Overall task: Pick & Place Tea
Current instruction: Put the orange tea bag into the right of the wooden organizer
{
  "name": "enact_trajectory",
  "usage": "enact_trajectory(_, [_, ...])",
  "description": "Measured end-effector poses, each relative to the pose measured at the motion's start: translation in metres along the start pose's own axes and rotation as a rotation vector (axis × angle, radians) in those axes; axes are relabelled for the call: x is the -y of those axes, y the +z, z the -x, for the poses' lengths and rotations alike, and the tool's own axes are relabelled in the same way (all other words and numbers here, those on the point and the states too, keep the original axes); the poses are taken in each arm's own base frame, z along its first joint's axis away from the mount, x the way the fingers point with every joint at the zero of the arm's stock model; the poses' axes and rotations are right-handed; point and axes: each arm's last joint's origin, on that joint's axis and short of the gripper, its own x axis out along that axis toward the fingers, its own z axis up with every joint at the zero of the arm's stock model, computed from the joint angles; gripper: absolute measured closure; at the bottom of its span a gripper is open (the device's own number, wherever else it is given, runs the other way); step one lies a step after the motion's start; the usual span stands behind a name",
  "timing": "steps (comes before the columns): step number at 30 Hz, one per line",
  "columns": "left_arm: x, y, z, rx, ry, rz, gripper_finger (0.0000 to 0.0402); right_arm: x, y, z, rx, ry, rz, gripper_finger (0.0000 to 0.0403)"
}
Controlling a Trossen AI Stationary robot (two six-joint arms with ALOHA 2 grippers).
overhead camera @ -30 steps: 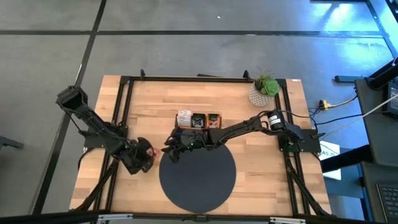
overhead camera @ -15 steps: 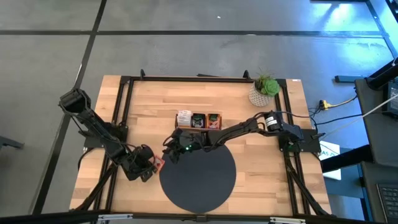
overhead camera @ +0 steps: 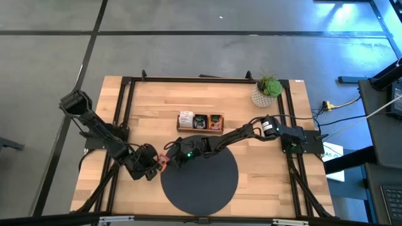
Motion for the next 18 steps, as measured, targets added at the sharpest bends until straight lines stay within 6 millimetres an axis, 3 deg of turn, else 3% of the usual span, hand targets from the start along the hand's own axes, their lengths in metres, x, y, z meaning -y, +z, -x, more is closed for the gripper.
enact_trajectory(18, [0.004, 0.012, -0.005, 0.051, -0.036, -0.078, 0.0295, 0.012, 0.0, 0.002, -0.026, -0.133, -0.1, 0.0199])
